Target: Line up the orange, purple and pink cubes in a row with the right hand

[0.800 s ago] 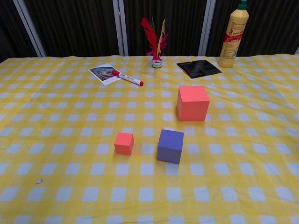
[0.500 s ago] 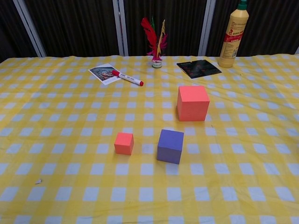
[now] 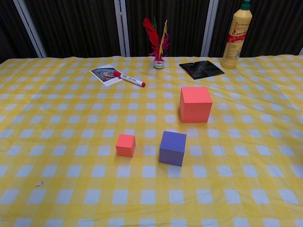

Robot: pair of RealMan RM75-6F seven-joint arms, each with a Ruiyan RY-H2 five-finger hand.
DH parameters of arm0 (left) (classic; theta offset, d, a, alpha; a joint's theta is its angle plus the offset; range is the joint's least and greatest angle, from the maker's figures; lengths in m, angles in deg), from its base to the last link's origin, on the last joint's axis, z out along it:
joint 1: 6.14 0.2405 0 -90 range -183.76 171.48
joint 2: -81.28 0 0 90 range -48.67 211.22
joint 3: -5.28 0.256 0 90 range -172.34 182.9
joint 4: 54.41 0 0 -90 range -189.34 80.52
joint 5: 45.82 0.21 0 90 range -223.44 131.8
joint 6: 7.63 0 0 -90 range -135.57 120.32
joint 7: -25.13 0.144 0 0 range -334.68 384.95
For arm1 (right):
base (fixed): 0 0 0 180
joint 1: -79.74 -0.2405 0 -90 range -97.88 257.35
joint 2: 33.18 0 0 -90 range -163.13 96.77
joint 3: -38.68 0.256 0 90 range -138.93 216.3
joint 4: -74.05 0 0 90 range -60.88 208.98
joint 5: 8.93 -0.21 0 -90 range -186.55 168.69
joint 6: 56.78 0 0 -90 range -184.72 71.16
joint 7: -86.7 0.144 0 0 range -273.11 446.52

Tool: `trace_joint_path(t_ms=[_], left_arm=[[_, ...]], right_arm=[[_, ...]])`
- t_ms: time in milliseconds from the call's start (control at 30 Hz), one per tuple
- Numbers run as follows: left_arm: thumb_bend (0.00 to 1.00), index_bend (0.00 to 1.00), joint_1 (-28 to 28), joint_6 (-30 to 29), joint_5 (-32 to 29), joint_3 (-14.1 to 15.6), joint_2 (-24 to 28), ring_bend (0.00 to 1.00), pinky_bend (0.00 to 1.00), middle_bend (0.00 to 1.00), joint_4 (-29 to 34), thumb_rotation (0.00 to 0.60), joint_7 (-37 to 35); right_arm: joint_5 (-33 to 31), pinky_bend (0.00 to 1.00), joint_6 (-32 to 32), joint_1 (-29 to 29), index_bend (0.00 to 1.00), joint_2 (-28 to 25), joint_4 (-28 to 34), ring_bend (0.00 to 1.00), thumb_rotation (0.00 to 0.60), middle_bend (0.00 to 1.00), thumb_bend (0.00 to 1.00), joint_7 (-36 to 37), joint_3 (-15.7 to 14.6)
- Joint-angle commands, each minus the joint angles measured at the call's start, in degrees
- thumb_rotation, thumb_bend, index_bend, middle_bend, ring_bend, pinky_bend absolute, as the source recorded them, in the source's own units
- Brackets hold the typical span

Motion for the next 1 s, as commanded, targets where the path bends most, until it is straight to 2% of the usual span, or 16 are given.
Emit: trace_joint_path(t_ms=[33, 200, 400, 500, 700, 1000], left_arm=[[0.02, 0.00, -0.2, 0.4, 0.0, 0.0, 0.2, 0.00, 0.03, 0.00, 0.3, 0.600, -0.6], [0.02, 0.00, -0.5, 1.2, -0.1, 0.2, 0.5, 0.00, 0.03, 0.00, 0.5, 0.600, -1.3], [0.02, 0.00, -0.8, 2.0, -0.5, 0.3, 1.0, 0.00, 0.03, 0.00, 0.9, 0.600, -2.1], [0.02, 0.00, -0.8, 2.2, -0.5, 0.4, 1.3, 0.00, 0.03, 0.00, 1.0, 0.600, -2.7], [0.02, 0.00, -1.0, 3.3, -1.2, 0.5, 2.0, 0.00, 0.03, 0.00, 1.3, 0.600, -3.8], [0.02, 0.00, -1.3, 4.3, -1.2, 0.9, 3.0, 0.00, 0.03, 0.00, 1.7, 0.600, -5.6]], right_arm=[[2.0, 0.05, 3.6, -4.0, 0.00, -1.7, 0.8, 0.00, 0.600, 0.01, 0.41, 2.1, 1.6], [4.4, 0.05, 11.7, -11.5, 0.00, -3.9, 4.0, 0.00, 0.600, 0.02, 0.41, 3.6, 3.7], [8.3, 0.05, 22.9, -21.9, 0.00, -3.7, 6.9, 0.01, 0.600, 0.02, 0.41, 0.2, 6.0], [9.9, 0.05, 28.6, -27.1, 0.01, -1.6, 6.7, 0.01, 0.600, 0.04, 0.41, -2.4, 6.9], [9.9, 0.05, 35.1, -33.3, 0.06, 4.4, 3.7, 0.02, 0.600, 0.07, 0.41, -5.7, 7.4], [5.8, 0.05, 41.3, -38.3, 0.07, 11.9, -2.5, 0.02, 0.600, 0.07, 0.41, -13.2, 7.9]])
